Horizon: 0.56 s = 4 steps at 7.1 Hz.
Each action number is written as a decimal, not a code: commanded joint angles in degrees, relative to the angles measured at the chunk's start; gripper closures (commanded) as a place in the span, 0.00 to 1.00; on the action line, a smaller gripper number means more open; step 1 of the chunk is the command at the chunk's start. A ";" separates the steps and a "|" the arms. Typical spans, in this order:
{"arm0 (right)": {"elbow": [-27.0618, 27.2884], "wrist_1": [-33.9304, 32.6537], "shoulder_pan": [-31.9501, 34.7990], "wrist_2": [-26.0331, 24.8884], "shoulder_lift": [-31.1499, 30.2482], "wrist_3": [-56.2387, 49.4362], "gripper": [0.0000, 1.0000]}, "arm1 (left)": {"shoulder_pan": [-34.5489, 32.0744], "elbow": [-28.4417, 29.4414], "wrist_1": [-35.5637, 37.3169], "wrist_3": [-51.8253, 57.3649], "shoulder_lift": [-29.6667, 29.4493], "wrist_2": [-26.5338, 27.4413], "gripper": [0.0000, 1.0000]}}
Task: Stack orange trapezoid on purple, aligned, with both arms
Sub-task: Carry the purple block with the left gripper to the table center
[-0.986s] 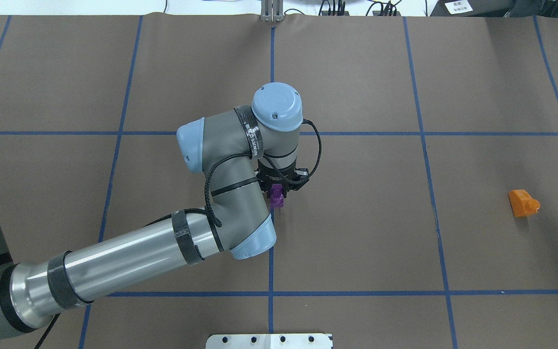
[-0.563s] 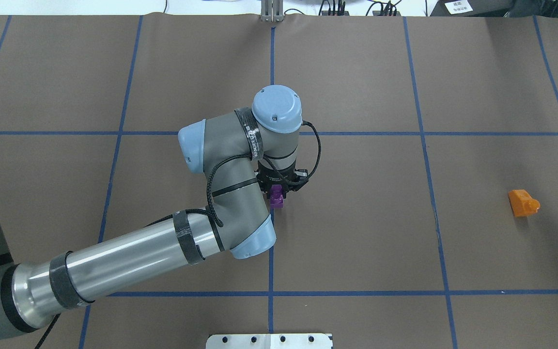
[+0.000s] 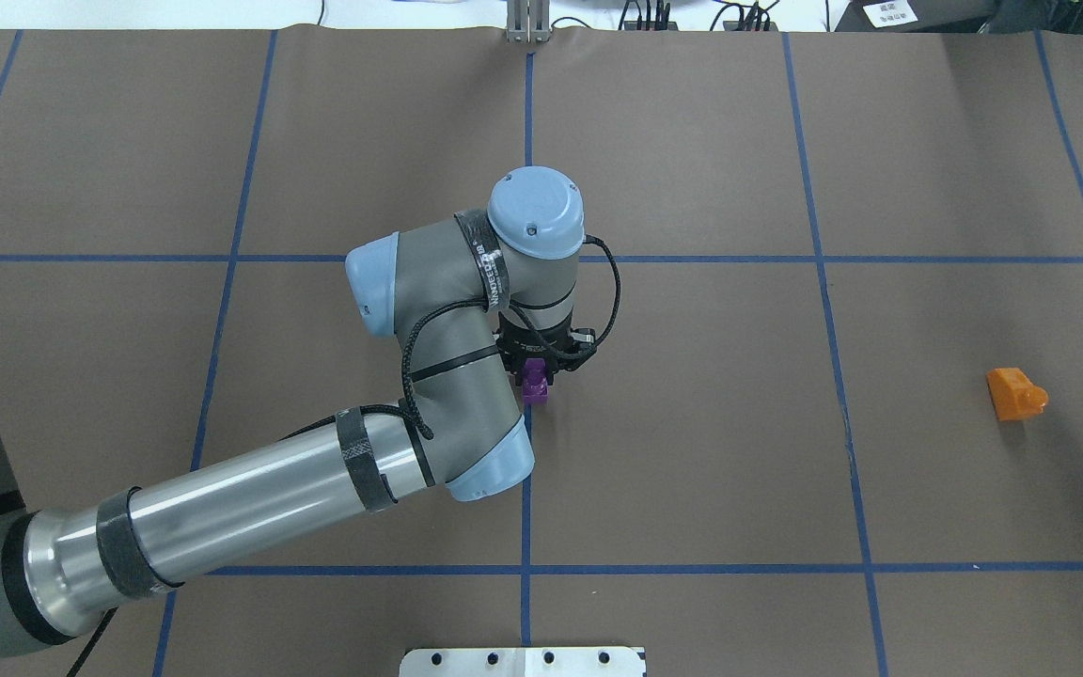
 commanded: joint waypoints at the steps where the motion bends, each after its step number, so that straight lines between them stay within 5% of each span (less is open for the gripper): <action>1: -0.44 0.60 -2.17 0.53 -0.05 0.11 0.00 | -0.04 -0.01 -0.93 -0.18 0.02 0.00 0.06; 4: -1.31 0.86 -6.12 0.44 0.04 7.62 0.00 | -3.54 -8.23 1.59 -0.80 0.02 -0.79 0.00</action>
